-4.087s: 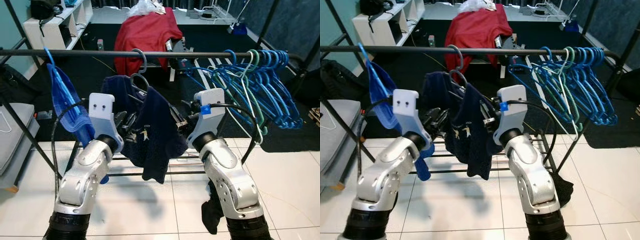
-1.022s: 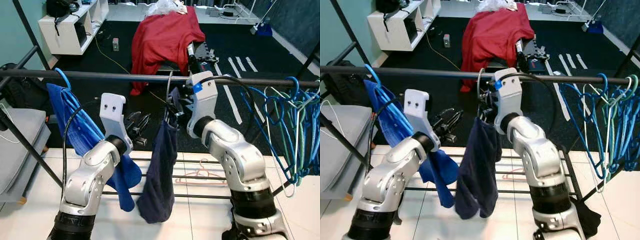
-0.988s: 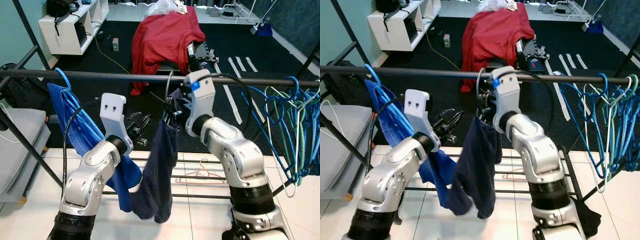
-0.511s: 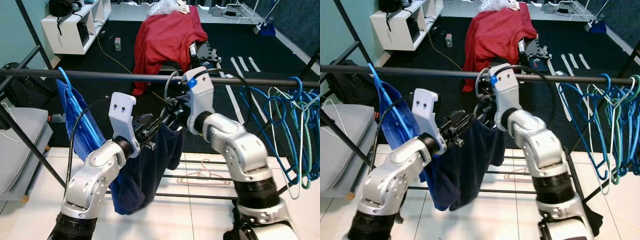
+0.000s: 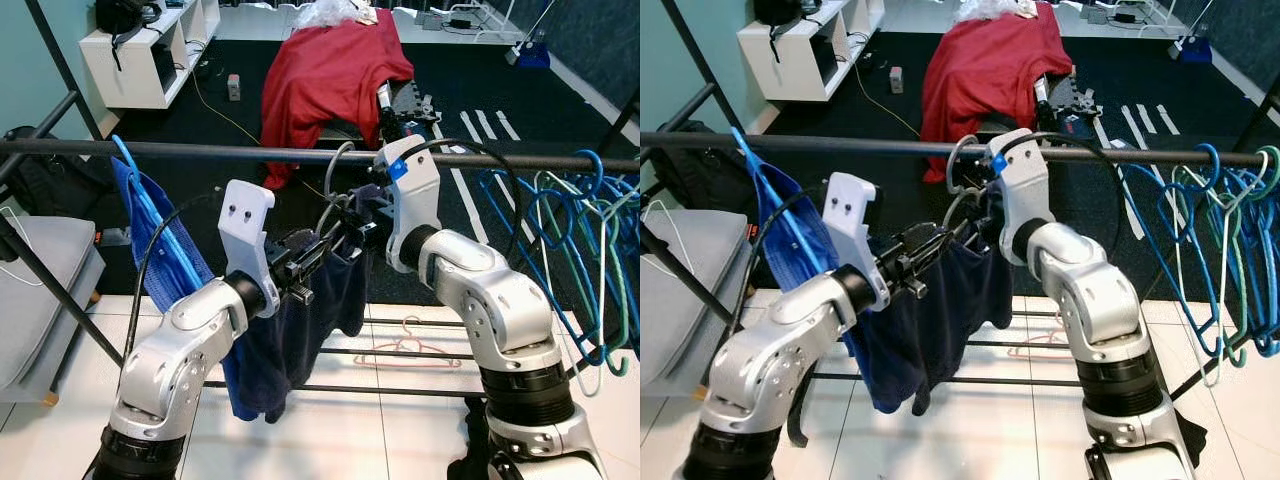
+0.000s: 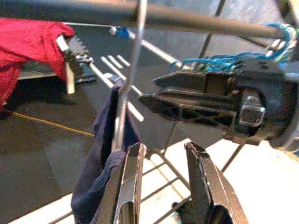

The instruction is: Hang hanger

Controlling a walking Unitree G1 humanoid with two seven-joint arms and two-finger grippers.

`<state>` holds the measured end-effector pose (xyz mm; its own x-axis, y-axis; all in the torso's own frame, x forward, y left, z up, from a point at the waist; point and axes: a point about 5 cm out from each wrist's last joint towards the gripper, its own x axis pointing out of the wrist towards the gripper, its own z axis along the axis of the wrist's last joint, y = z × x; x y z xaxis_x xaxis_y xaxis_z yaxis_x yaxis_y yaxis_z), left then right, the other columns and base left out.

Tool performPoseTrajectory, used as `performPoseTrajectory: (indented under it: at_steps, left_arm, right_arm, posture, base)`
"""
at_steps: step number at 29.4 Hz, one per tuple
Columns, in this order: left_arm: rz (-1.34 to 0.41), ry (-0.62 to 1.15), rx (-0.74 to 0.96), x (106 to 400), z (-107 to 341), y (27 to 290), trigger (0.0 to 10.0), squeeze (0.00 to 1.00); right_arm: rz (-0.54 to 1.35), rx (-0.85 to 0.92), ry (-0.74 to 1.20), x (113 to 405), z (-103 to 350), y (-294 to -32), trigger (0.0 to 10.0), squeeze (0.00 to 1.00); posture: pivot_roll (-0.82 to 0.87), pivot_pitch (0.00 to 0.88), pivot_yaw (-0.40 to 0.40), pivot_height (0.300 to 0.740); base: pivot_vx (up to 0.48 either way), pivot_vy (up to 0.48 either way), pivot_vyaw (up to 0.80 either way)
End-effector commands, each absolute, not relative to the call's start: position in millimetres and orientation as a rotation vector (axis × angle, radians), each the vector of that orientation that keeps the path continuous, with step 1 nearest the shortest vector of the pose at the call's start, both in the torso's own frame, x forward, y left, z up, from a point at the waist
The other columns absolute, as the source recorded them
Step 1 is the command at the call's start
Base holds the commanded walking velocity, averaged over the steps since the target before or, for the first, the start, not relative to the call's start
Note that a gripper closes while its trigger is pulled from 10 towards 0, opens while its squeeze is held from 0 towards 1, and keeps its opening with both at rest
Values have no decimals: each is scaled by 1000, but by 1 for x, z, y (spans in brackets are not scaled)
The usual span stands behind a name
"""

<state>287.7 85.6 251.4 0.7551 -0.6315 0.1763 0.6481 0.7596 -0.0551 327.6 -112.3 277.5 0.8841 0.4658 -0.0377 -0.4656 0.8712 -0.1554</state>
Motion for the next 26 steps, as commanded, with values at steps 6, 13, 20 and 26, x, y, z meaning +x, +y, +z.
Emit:
performPoseTrajectory:
  at_steps: [6, 13, 20, 26]
  left_arm:
    - [-813, -162, -271, 275, 267, 67, 10000, 0]
    - [-840, -147, -315, 274, 267, 66, 10000, 0]
    - [-754, -21, -2, 288, 242, 98, 10000, 0]
    - [-512, 52, 109, 305, 229, 138, 10000, 0]
  right_arm:
    - [599, -228, 15, 299, 277, -127, 10000, 0]
    - [587, -246, 34, 293, 276, -137, 10000, 0]
    - [596, -220, 15, 288, 275, -144, 10000, 0]
    - [721, -124, -17, 283, 279, -128, 10000, 702]
  posture:
    - [-52, 221, 30, 740]
    - [-56, 223, 34, 740]
    - [-59, 225, 32, 740]
    - [-55, 223, 16, 740]
  base:
    - [0, 0, 0]
    - [0, 0, 0]
    - [0, 0, 0]
    - [0, 0, 0]
